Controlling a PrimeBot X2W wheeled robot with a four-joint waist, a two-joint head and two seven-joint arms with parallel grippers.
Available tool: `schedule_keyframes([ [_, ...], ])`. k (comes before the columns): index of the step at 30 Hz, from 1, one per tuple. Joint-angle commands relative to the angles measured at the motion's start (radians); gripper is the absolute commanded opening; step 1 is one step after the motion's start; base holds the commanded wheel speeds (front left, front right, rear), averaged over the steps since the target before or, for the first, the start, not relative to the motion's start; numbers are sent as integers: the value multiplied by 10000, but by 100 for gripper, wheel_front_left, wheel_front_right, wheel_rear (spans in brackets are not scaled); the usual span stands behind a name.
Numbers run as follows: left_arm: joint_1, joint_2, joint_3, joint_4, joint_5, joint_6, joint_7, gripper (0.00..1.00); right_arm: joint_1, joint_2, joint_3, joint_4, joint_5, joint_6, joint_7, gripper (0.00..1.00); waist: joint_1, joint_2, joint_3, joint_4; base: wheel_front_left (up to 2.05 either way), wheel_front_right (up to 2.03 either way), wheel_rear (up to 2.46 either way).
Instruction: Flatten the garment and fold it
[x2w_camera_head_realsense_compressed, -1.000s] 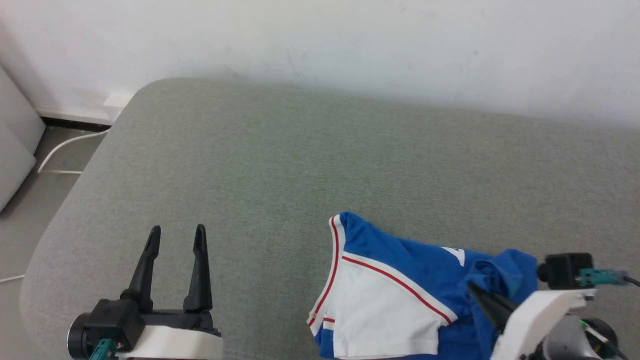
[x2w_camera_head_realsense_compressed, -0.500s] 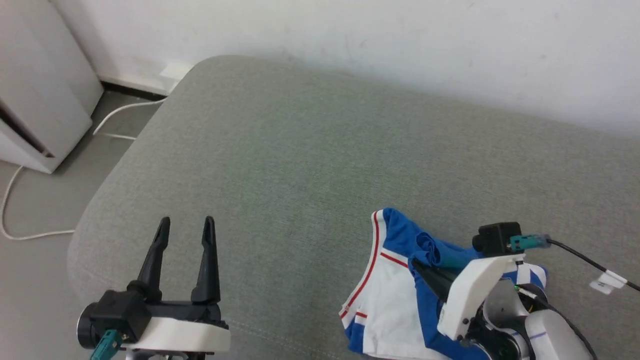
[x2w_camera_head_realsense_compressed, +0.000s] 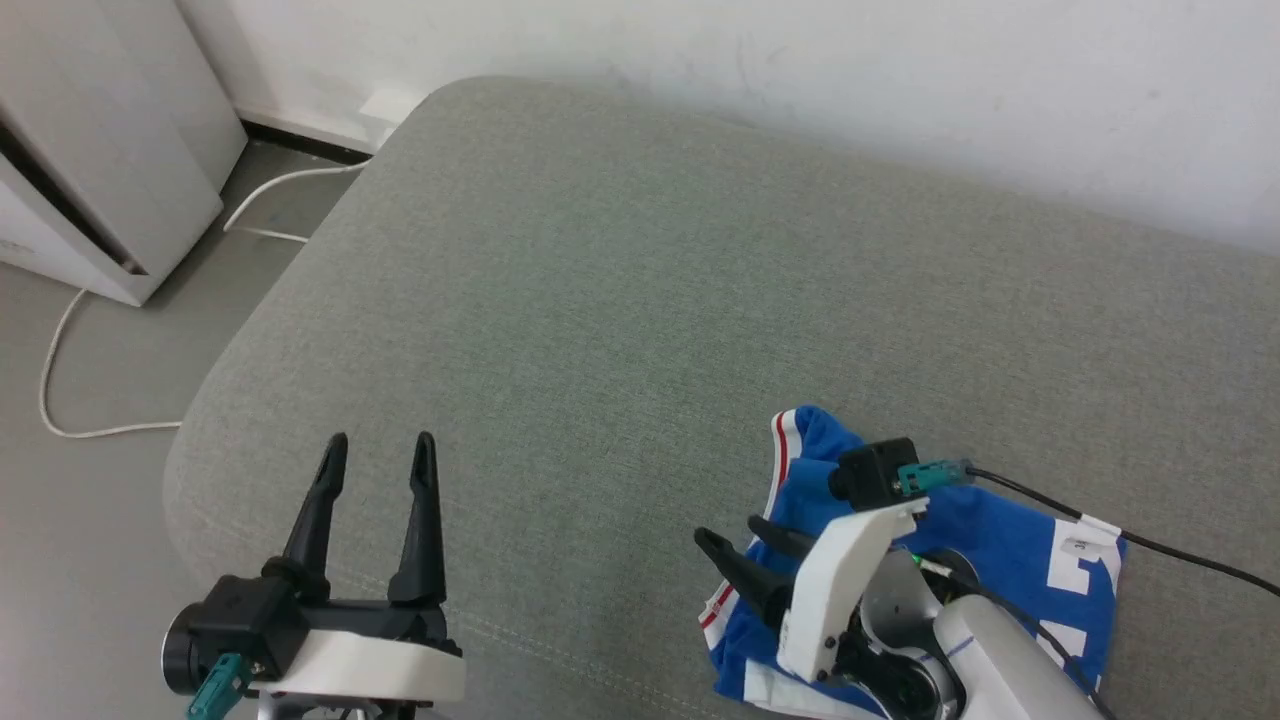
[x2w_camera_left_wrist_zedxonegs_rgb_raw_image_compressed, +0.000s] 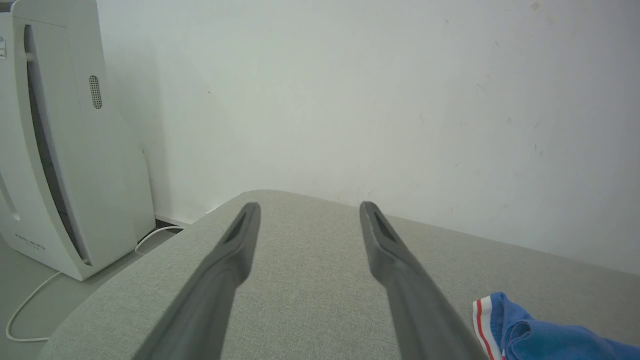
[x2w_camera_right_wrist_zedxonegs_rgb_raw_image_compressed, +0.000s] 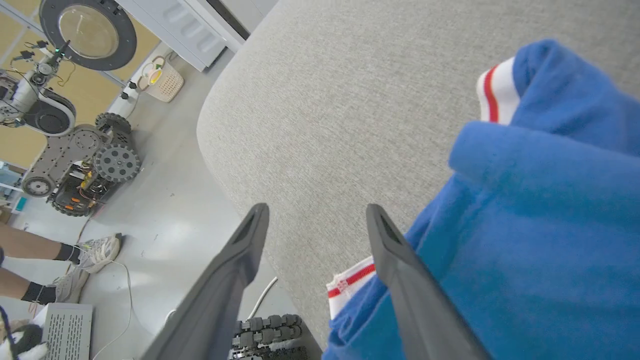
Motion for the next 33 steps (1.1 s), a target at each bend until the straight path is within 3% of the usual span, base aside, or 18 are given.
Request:
schedule_keyframes([
  [1, -141, -24, -16, 64, -53, 91, -57, 100, -279, -21, 79, -65, 135, -9, -165, 100, -1, -1, -74, -101, 0, 0, 0],
  [6, -124, -24, 9, 69, -23, 82, -57, 100, -707, -202, -225, -165, -632, -9, -462, 100, -1, -1, -220, -475, 0, 0, 0],
  [13, -99, -24, 89, -17, -3, 49, -57, 100, -1202, -2027, -581, -1111, -2372, -9, -1748, 100, -1, -1, -386, -1188, 0, 0, 0],
  [14, -99, -24, 89, -17, -3, 49, -57, 100, -1202, -2027, -581, -1111, -2372, -9, -1748, 100, -1, -1, -386, -1188, 0, 0, 0],
  [18, -94, -24, 132, -63, 58, 10, -57, 100, -1199, -3146, -1168, -1489, -3402, -9, -2600, 100, -1, -1, -401, -1658, 0, 0, 0],
  [22, -145, -24, 193, -113, 90, -22, -57, 100, -903, -3700, -2135, -1956, -4333, -9, -3534, 100, -1, -1, -374, -2124, 0, 0, 0],
  [26, -167, -24, 229, -96, 113, -19, -57, 100, -221, -3539, -3148, -2580, -4911, -9, -4253, 100, -1, -1, -362, -2537, 0, 0, 0],
  [33, -155, -24, 5, 147, 352, -129, -57, 100, 1829, -2055, -4951, -4088, -5202, -9, -4917, 100, -1, -1, -394, -2925, 0, 0, 0],
])
